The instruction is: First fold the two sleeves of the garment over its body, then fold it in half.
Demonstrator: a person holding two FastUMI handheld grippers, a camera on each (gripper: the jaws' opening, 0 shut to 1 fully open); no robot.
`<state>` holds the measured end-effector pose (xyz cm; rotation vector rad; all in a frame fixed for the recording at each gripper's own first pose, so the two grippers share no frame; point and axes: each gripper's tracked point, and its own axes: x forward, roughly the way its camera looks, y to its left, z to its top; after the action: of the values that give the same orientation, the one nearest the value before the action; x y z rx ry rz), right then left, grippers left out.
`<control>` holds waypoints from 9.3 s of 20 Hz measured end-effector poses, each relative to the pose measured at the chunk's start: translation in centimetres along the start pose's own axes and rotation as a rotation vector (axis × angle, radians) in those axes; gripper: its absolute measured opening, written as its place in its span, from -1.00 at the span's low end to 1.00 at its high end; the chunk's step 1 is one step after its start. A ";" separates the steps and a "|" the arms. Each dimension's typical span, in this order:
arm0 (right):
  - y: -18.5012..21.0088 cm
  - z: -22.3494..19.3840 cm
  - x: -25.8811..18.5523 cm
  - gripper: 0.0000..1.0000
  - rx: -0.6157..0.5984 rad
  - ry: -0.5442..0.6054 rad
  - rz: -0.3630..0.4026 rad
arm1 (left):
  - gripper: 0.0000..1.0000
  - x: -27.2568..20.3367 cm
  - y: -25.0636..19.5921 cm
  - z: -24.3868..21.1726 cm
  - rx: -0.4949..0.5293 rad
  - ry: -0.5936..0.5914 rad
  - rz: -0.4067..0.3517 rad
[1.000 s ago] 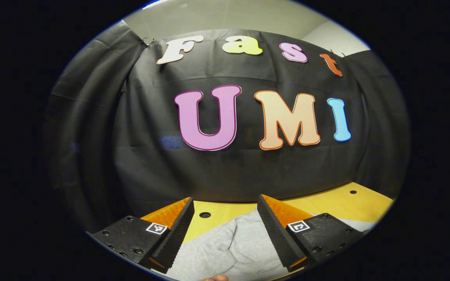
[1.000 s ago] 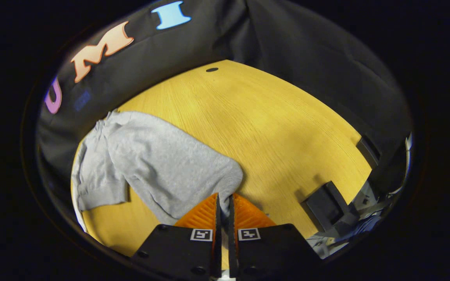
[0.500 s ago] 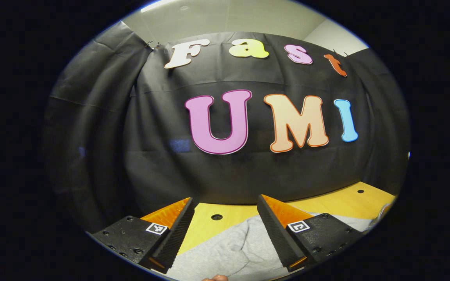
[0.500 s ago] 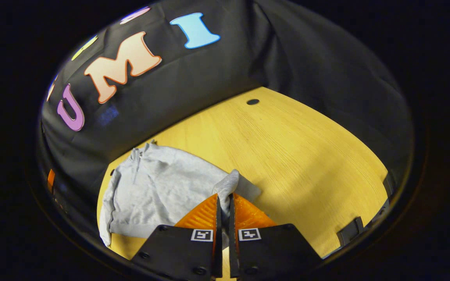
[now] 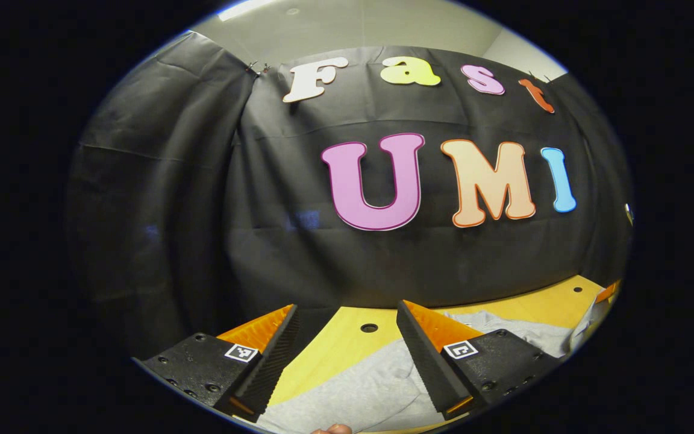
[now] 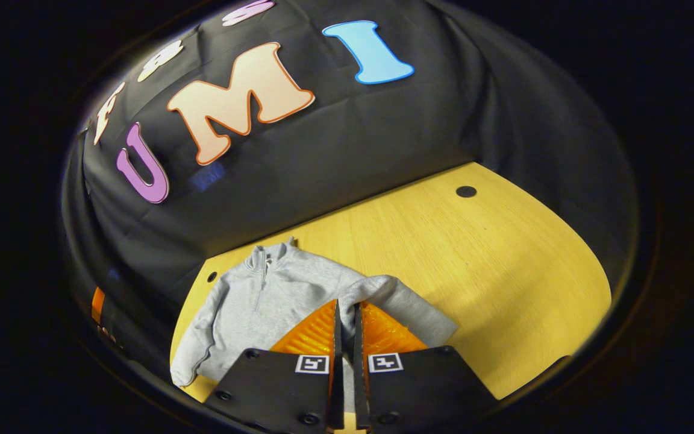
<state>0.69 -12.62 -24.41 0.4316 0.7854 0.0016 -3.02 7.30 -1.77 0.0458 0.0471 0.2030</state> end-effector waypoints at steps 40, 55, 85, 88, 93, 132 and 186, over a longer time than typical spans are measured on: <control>34.3 -13.2 16.9 -0.82 -0.281 0.275 0.262 | 0.91 -7.5 18.0 -7.8 -0.008 0.164 0.275; 35.9 -8.3 12.6 0.96 -0.257 0.118 0.338 | 0.93 -8.6 17.5 -17.9 -0.096 0.391 0.233; 23.5 -2.1 -0.3 0.97 -0.353 -0.157 0.242 | -0.94 -9.9 13.7 -31.6 -0.276 0.822 0.194; 21.7 -2.1 -1.0 0.97 -0.350 -0.149 0.223 | -0.99 -8.2 14.7 -29.3 -0.332 0.791 0.213; 18.3 -1.9 -2.1 0.97 -0.324 -0.147 0.183 | -1.00 -1.0 13.2 -21.9 -0.391 0.641 0.167; -0.7 -4.6 -10.8 0.97 -0.207 -0.140 -0.025 | -0.92 5.1 -41.8 -15.2 -0.092 0.620 -0.688; 2.6 -22.8 -0.1 -0.79 -0.205 0.318 -0.015 | -0.98 -6.4 -11.5 -28.7 -0.120 0.738 -0.381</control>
<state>-14.55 -1.68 -37.60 0.2328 1.0902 0.1385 -8.46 -4.10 -30.71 -0.1602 0.7731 -0.1683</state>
